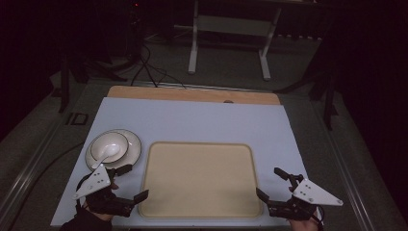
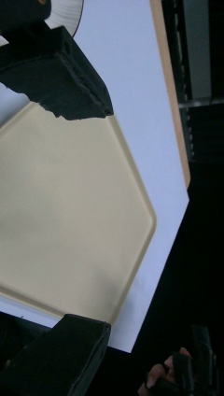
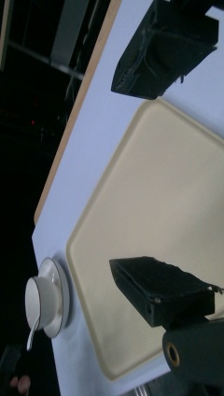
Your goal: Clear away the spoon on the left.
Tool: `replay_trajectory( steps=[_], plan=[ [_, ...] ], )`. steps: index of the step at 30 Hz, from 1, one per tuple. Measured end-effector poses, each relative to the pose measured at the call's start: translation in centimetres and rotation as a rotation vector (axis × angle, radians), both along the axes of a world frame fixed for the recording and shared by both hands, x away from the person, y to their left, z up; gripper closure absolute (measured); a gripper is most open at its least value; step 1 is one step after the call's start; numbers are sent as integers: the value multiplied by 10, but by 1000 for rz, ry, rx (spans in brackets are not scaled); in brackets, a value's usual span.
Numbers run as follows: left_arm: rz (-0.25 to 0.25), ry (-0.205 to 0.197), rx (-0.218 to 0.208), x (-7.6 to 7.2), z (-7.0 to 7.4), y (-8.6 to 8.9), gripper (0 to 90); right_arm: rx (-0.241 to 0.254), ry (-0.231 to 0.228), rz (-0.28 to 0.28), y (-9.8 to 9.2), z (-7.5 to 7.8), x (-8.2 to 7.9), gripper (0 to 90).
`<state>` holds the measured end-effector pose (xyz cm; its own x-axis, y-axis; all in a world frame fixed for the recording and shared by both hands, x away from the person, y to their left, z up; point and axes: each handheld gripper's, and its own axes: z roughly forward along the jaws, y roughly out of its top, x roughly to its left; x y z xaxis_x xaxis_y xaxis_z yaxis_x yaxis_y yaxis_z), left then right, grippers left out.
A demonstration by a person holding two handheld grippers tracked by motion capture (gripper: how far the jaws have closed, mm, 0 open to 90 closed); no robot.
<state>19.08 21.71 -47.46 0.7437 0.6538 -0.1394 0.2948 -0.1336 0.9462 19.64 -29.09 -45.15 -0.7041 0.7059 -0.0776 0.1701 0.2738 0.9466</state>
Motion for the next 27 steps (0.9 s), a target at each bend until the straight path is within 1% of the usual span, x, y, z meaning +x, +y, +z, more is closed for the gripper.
replay_trajectory(
  steps=[1, 3, 5, 6, 8, 9, 10, 14, 17, 20, 22, 23, 24, 26, 27],
  plan=[
    [1, 5, 7, 0, 0, 0, 8, 6, -1, -2, 0, 1, -1, 128],
    [1, 11, 8, 1, -1, 0, 9, 15, -9, -3, -1, 2, -3, 128],
    [-8, 26, 6, 2, 0, 0, 9, 12, -12, -3, -1, 3, -3, 128],
    [-18, 31, 0, 2, 0, 0, 9, 0, -13, -8, -1, 3, -3, 128],
    [-29, 45, 11, 4, -1, -1, 8, -1, -6, -3, -2, 2, -3, 126],
    [-29, 45, 11, 4, -1, -1, 9, -1, -6, -3, -2, 2, -3, 126],
    [-42, 48, 19, 3, -1, -2, 9, 4, -5, -2, -2, 3, -3, 124],
    [-55, 55, 27, 2, 0, -2, 8, -18, -24, -6, 2, 4, -5, 124],
    [-65, 64, 31, 3, 1, -4, 8, -25, -42, 4, 4, 4, -7, 119],
    [-76, 63, 35, 2, 4, -6, 9, -26, -43, 5, 4, 4, -6, 119],
    [-109, 72, 24, 1, 8, -7, 9, -28, -41, 5, 3, 4, -6, 118],
    [-116, 74, 25, 1, 9, -9, 9, -27, -41, 6, 4, 4, -6, 118],
    [-125, 77, 34, 0, 11, -10, 9, -27, -43, 6, 4, 4, -6, 118],
    [-142, 71, 53, -1, 16, -14, 10, -29, -44, 6, 4, 4, -6, 118],
    [-154, 71, 55, -1, 19, -16, 12, -29, -45, 6, 4, 4, -6, 118]
  ],
)
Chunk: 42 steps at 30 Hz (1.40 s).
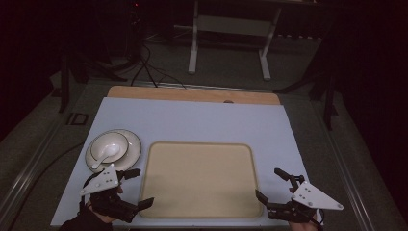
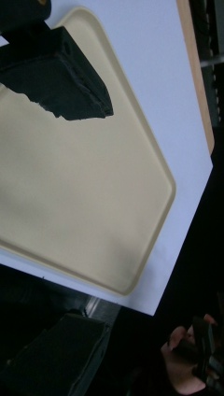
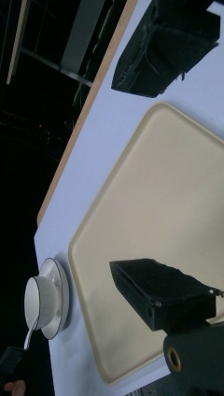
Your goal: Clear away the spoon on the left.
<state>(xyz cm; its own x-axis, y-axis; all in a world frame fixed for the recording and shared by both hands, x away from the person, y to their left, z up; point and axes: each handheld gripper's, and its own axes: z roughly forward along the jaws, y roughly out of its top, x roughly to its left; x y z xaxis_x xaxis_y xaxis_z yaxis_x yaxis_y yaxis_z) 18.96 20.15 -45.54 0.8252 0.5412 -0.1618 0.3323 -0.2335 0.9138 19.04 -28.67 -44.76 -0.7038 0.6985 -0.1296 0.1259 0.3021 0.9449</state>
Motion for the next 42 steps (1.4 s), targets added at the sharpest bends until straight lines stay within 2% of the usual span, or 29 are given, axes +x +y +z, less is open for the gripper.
replay_trajectory(
  steps=[10, 15, 19, 23, 28, 37, 42],
  plan=[
    [-54, -14, 31, 2, 20, -10, 26, 5, 2, 0, 0, -1, 1, 118],
    [-45, -22, 26, 6, 32, -9, 29, 8, 0, -1, -1, 0, 1, 118],
    [-14, -34, 21, 10, 41, -6, 40, 7, 1, 2, 0, 0, 0, 118],
    [-6, -42, 15, 12, 53, -4, 48, 7, 2, 4, 0, 0, 0, 118],
    [24, -54, 31, 15, 65, -1, 49, 9, 2, 7, 0, 0, 0, 118],
    [87, -33, 21, 23, 69, 13, 49, 8, 3, 9, 0, 1, 0, 118],
    [130, -18, 15, 26, 69, 27, 49, 8, 2, 9, 0, 0, 0, 118]
  ],
)
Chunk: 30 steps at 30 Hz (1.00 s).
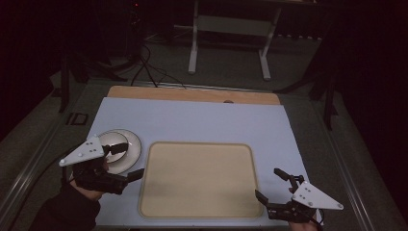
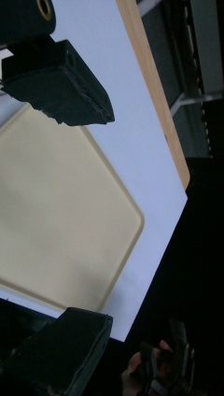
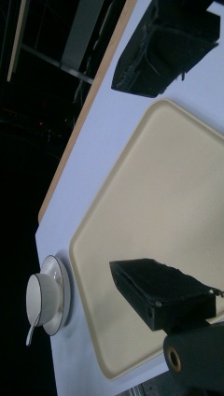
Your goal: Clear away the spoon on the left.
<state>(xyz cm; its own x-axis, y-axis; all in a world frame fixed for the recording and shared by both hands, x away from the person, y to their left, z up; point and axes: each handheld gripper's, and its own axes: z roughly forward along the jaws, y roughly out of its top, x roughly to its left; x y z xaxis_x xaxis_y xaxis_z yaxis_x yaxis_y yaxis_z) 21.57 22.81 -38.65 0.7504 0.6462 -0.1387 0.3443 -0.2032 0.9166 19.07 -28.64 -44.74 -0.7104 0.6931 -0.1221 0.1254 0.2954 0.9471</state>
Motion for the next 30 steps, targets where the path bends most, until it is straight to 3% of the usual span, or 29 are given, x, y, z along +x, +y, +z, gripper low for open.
replay_trajectory(
  steps=[19, 24, 30],
  plan=[
    [210, 90, -21, 3, -10, 54, 49, -7, 6, -4, 1, -1, 1, 118],
    [324, 180, -3, 6, -19, 66, 49, -8, 7, -5, 1, -1, 1, 118],
    [379, 257, -10, 5, -33, 76, 49, -10, 8, -6, 2, -2, 2, 118]
  ],
)
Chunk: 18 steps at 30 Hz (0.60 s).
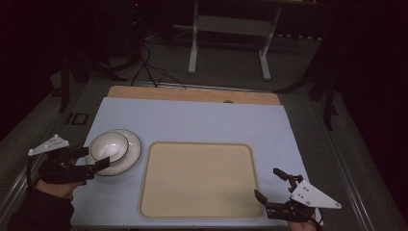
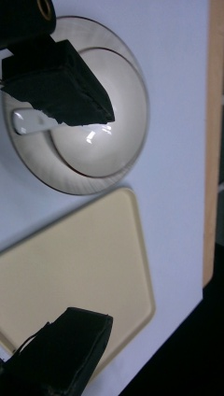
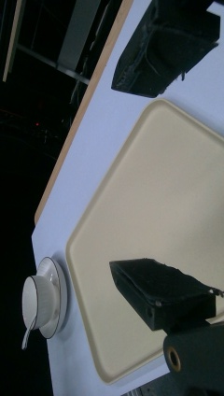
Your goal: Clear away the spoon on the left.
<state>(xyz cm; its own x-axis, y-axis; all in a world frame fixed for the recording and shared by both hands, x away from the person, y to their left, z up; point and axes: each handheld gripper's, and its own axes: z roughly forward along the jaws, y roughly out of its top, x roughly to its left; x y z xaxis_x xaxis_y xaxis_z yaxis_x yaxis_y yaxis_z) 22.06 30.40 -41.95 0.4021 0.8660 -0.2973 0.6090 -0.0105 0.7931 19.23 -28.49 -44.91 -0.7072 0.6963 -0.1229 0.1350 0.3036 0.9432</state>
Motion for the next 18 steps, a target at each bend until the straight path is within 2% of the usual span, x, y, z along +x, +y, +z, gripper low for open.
replay_trajectory(
  steps=[7, 8, 9, 11, 15, 18],
  plan=[
    [55, 81, -42, 0, -12, 12, 60, -5, 4, 1, 1, 0, 0, 119],
    [55, 81, -42, 0, -12, 12, 61, -5, 4, 1, 1, 0, 0, 119],
    [58, 117, -56, 1, -17, 15, 61, -6, 6, 0, 1, -1, 0, 119],
    [76, 151, -65, 3, -21, 17, 62, -9, 5, 2, 1, -1, 0, 119],
    [100, 206, -96, 6, -29, 22, 69, -14, 7, 3, 2, -1, 1, 119],
    [116, 233, -104, 8, -34, 26, 93, -16, 8, 3, 2, -1, 1, 119]
  ],
)
